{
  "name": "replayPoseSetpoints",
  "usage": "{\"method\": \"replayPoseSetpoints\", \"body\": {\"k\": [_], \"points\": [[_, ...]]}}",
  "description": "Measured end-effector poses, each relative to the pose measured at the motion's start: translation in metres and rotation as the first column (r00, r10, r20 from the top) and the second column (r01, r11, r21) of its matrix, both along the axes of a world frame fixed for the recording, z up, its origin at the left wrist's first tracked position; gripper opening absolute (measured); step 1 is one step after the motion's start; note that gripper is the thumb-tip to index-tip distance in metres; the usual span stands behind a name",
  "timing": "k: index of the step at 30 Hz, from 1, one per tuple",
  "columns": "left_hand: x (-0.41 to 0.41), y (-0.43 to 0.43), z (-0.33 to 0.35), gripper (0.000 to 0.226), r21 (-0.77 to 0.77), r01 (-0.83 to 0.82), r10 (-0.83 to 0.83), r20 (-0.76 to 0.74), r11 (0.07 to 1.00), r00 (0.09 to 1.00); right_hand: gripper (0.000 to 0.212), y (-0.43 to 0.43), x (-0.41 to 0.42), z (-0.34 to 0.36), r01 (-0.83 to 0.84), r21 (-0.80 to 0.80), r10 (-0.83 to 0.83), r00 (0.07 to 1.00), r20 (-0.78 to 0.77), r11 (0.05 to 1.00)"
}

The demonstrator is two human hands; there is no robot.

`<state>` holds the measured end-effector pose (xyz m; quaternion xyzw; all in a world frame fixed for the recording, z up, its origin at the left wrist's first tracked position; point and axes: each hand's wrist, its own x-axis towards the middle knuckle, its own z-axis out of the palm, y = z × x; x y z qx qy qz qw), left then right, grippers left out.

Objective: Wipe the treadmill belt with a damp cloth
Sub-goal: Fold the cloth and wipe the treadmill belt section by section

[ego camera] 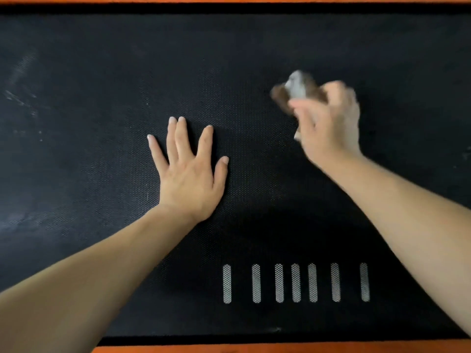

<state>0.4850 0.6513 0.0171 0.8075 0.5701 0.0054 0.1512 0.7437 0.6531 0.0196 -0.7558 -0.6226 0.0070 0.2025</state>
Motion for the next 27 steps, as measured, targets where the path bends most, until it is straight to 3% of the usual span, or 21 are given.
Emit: {"method": "replayPoseSetpoints", "body": {"k": [2,3,5,7,8,10,12,15,17,20,22,23,25,27], "points": [[0.009,0.013,-0.001,0.064,0.020,0.012,-0.012,0.006,1.000,1.000,0.026,0.016,-0.007,0.006,0.197,-0.059,-0.199,0.979,-0.038,0.979],[0.015,0.021,-0.001,0.065,0.025,0.013,-0.013,0.006,1.000,1.000,0.025,0.013,-0.019,0.008,0.188,-0.056,-0.191,0.980,-0.053,0.981],[0.025,0.036,-0.002,0.066,0.029,-0.006,0.006,0.007,1.000,1.000,0.022,-0.011,-0.043,0.007,-0.030,0.012,0.031,0.995,-0.092,0.999],[0.032,0.044,-0.005,0.067,0.032,-0.023,0.023,-0.003,0.999,1.000,0.018,-0.037,-0.052,0.006,-0.300,-0.050,0.295,0.952,-0.087,0.953],[0.033,0.045,-0.006,0.067,0.038,-0.022,0.023,-0.021,0.999,1.000,0.020,-0.037,-0.046,0.005,-0.347,-0.083,0.341,0.936,-0.085,0.934],[0.033,0.043,-0.008,0.067,0.044,-0.018,0.021,-0.049,0.999,0.999,0.022,-0.013,-0.025,0.001,-0.245,-0.051,0.242,0.969,-0.050,0.968],[0.032,0.042,-0.009,0.066,0.041,-0.008,0.010,-0.046,0.999,0.999,0.025,0.024,-0.001,0.000,0.006,-0.003,-0.006,1.000,0.005,1.000],[0.032,0.042,-0.009,0.064,0.056,0.010,-0.007,-0.052,0.998,0.999,0.029,0.053,0.008,0.002,0.200,-0.061,-0.200,0.980,0.002,0.978],[0.033,0.041,-0.009,0.065,0.052,0.003,0.001,-0.066,0.999,0.998,0.029,0.039,-0.008,0.002,0.081,-0.058,-0.081,0.997,-0.014,0.995],[0.034,0.042,-0.009,0.067,0.049,-0.002,0.006,-0.078,0.999,0.997,0.024,0.008,-0.022,0.001,-0.271,-0.070,0.267,0.962,-0.061,0.960],[0.034,0.043,-0.008,0.067,0.049,-0.001,0.005,-0.076,0.999,0.997,0.023,0.017,-0.007,0.002,-0.332,-0.089,0.329,0.943,-0.054,0.939],[0.034,0.043,-0.008,0.067,0.050,-0.003,0.007,-0.077,0.999,0.997,0.023,0.030,0.003,0.000,-0.281,-0.069,0.280,0.960,-0.024,0.957],[0.034,0.042,-0.009,0.066,0.053,-0.003,0.007,-0.077,0.999,0.997,0.026,0.062,0.020,0.001,-0.023,-0.037,0.023,1.000,0.011,0.999],[0.034,0.042,-0.009,0.066,0.054,-0.002,0.006,-0.079,0.999,0.997,0.029,0.080,0.016,0.003,0.216,-0.070,-0.218,0.976,-0.020,0.974]]}}
